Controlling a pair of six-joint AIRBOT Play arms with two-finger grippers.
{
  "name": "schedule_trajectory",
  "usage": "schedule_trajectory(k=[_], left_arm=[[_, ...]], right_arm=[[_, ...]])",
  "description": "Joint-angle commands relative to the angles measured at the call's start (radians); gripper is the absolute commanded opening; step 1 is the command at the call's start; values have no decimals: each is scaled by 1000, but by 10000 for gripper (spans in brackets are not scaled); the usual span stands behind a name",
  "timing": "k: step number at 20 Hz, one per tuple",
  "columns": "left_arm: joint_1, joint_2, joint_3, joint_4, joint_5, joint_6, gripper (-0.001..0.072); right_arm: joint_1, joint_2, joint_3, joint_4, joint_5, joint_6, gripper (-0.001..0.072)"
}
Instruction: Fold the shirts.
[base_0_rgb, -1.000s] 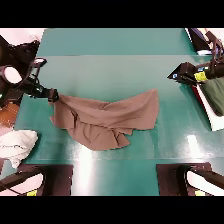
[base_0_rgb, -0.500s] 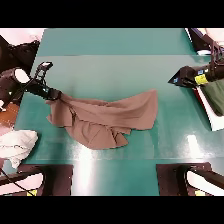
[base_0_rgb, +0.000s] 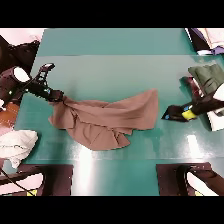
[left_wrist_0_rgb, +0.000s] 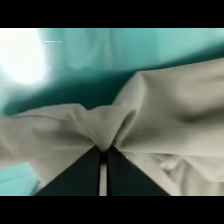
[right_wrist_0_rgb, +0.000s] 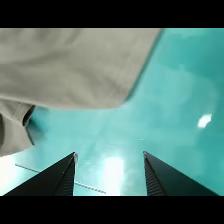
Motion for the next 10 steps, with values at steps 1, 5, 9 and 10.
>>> schedule_trajectory(k=[1, 5, 9, 10], left_arm=[[1, -1, 1, -91, -2, 1, 35], [1, -1, 1, -97, -7, 0, 35], [1, -1, 1, -109, -10, 1, 35], [1, -1, 1, -110, -14, 1, 35]], right_arm=[[35, 42, -222, 125, -175, 37, 498], [65, 42, -311, 163, -261, 85, 498], [64, 31, -362, 258, -361, 85, 498], [64, 16, -360, 256, -370, 85, 498]])
